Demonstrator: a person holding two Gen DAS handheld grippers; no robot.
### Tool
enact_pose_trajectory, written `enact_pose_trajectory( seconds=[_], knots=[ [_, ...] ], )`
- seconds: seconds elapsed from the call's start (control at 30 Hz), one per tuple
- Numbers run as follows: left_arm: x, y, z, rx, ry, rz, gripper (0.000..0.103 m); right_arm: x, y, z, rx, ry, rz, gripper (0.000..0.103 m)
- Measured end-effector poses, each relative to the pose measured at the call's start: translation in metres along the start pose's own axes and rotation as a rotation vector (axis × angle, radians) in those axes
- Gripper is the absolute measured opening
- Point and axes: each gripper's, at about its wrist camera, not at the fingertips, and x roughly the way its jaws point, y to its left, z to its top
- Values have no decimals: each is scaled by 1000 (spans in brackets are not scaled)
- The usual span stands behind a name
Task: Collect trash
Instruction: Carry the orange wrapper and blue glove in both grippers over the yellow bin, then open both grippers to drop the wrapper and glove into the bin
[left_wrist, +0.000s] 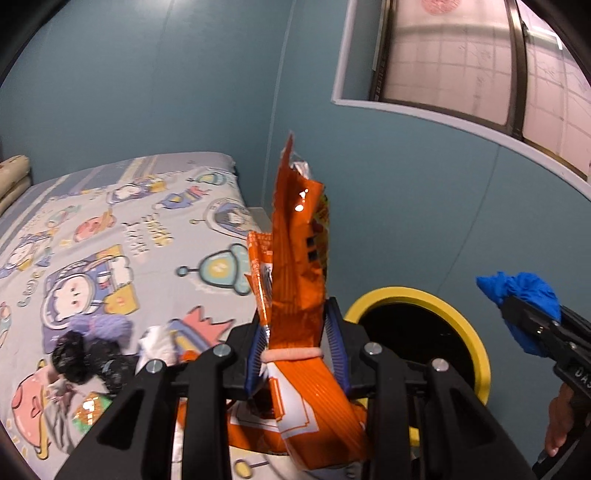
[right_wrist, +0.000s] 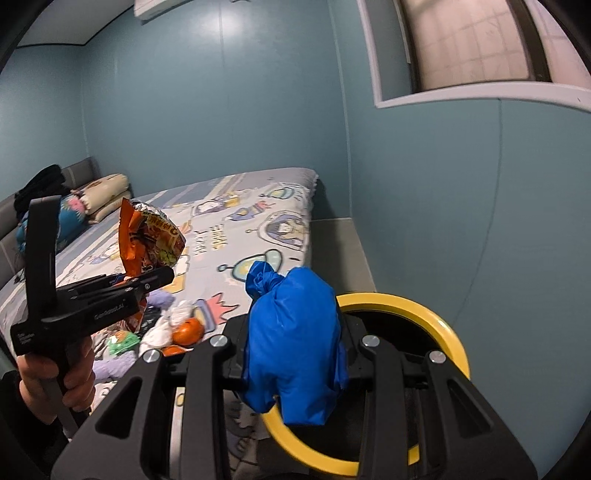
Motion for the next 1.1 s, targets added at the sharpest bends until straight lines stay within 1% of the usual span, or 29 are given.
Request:
enact_pose_trajectory(
  seconds=[0.1, 0.23, 0.37, 0.5, 0.63, 0.83, 1.0, 1.1],
  knots=[
    [15, -16, 0, 21, 18, -25, 30, 8, -14, -1, 29, 15, -12, 31],
    [39, -38, -4, 34, 63, -59, 30, 18, -30, -7, 65, 39, -30, 31],
    [57, -59, -7, 73, 86, -74, 30, 29, -43, -11, 94, 62, -41, 31],
    [74, -71, -12, 81, 119, -94, 30, 39, -56, -15, 121, 80, -58, 31],
    [89, -79, -19, 86, 149, -108, 30, 49, -70, -19, 151, 99, -71, 31],
    [111, -85, -26, 73, 187, -129, 30, 63, -82, -24, 177, 128, -82, 31],
    [122, -88, -31, 74, 211, -137, 30, 68, -88, -25, 196, 138, -85, 33],
    [125, -90, -33, 74, 219, -137, 31, 68, -90, -25, 204, 140, -91, 35]
  ],
)
